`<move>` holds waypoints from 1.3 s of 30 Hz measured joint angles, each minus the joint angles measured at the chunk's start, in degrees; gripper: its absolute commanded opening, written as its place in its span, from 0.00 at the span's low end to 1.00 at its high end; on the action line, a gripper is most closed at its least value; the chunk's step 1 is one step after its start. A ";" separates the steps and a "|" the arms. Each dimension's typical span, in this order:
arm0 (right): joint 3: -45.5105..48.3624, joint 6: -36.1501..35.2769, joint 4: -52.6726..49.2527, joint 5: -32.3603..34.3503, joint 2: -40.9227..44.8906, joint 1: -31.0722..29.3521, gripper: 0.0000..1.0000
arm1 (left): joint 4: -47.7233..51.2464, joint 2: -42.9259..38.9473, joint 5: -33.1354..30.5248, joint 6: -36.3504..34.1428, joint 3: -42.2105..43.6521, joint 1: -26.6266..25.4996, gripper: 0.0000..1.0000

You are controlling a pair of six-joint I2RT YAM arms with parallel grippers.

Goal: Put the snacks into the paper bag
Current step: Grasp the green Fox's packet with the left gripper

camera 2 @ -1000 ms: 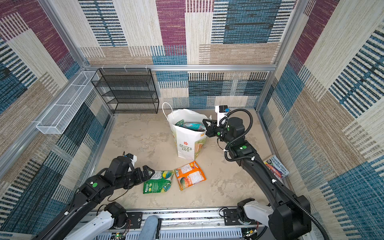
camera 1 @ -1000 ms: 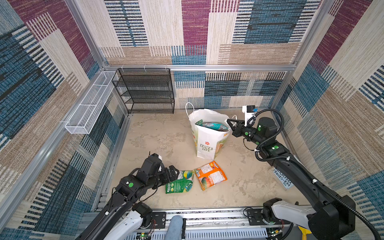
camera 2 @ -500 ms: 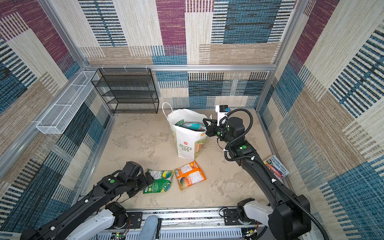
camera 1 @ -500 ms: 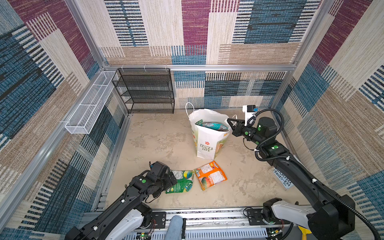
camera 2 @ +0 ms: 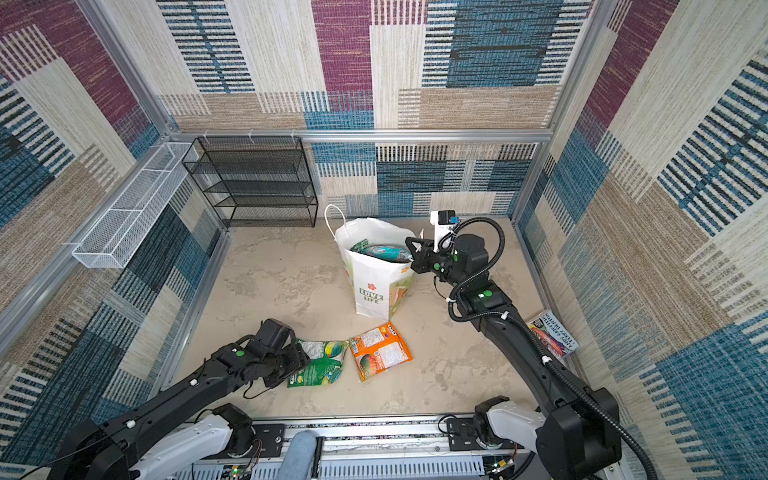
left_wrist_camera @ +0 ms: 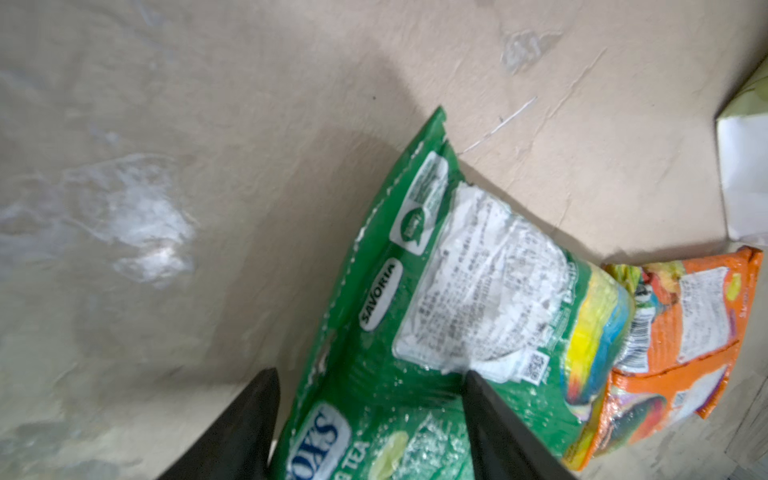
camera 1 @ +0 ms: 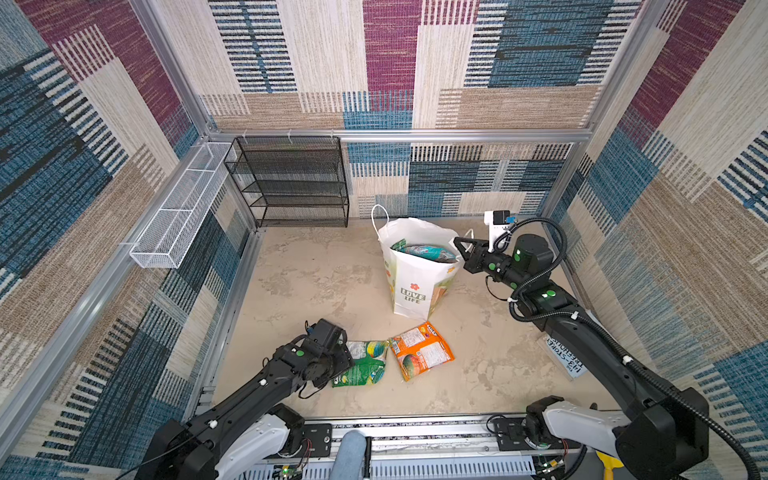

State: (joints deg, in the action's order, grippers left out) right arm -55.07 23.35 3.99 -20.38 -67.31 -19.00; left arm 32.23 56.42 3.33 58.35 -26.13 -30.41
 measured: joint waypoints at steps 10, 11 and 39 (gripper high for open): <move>0.00 0.02 0.00 -0.02 0.00 0.00 0.01 | -5.01 1.53 1.46 0.46 1.77 0.00 0.47; 0.00 0.02 0.00 -0.02 0.00 0.00 0.01 | -5.79 1.77 1.64 0.48 1.95 0.00 0.44; 0.00 0.20 0.00 -0.02 0.17 0.00 0.01 | -0.09 -16.31 5.79 6.34 -6.25 0.02 0.00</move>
State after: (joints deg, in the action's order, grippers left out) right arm -55.07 23.55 3.99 -20.40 -67.13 -19.00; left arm 32.14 40.12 9.13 64.69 -32.38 -30.39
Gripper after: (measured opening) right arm 0.051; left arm 0.113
